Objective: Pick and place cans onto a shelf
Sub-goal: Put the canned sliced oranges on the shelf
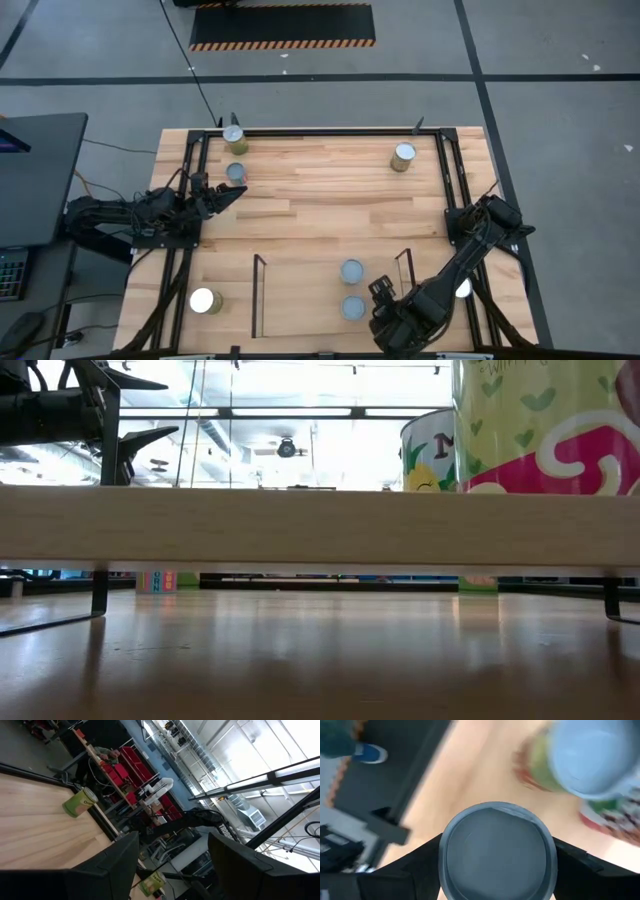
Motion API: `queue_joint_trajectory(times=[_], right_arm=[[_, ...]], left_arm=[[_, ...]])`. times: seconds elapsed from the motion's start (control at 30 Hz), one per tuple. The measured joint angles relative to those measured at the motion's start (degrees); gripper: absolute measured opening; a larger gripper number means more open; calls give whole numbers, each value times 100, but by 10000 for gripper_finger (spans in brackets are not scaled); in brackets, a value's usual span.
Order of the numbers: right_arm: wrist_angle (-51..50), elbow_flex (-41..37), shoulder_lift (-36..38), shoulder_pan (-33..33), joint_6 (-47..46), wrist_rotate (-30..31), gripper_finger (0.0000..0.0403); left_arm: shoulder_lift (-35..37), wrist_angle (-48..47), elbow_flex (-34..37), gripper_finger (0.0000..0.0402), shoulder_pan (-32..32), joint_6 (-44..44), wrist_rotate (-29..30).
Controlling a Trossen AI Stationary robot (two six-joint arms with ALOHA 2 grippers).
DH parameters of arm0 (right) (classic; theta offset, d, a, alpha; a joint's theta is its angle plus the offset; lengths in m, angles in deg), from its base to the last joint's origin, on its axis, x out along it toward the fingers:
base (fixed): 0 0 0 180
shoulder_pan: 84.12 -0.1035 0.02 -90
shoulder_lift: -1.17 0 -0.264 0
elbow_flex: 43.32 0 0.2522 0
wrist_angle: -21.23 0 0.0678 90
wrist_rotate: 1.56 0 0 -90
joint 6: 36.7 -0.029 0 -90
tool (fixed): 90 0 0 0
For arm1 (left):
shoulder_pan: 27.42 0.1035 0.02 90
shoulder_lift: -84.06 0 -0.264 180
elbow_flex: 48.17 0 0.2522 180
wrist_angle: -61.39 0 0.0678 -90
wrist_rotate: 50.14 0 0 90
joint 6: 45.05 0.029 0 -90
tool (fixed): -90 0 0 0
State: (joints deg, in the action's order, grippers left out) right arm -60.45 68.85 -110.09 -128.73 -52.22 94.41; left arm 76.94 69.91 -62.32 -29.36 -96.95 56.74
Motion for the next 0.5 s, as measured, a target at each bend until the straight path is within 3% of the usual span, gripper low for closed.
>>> queue_joint_trajectory(times=[0.5], right_arm=[[627,-656,-18,98,-1578,141,300]], left_arm=[[-1,7,1,245,0,2,-2]])
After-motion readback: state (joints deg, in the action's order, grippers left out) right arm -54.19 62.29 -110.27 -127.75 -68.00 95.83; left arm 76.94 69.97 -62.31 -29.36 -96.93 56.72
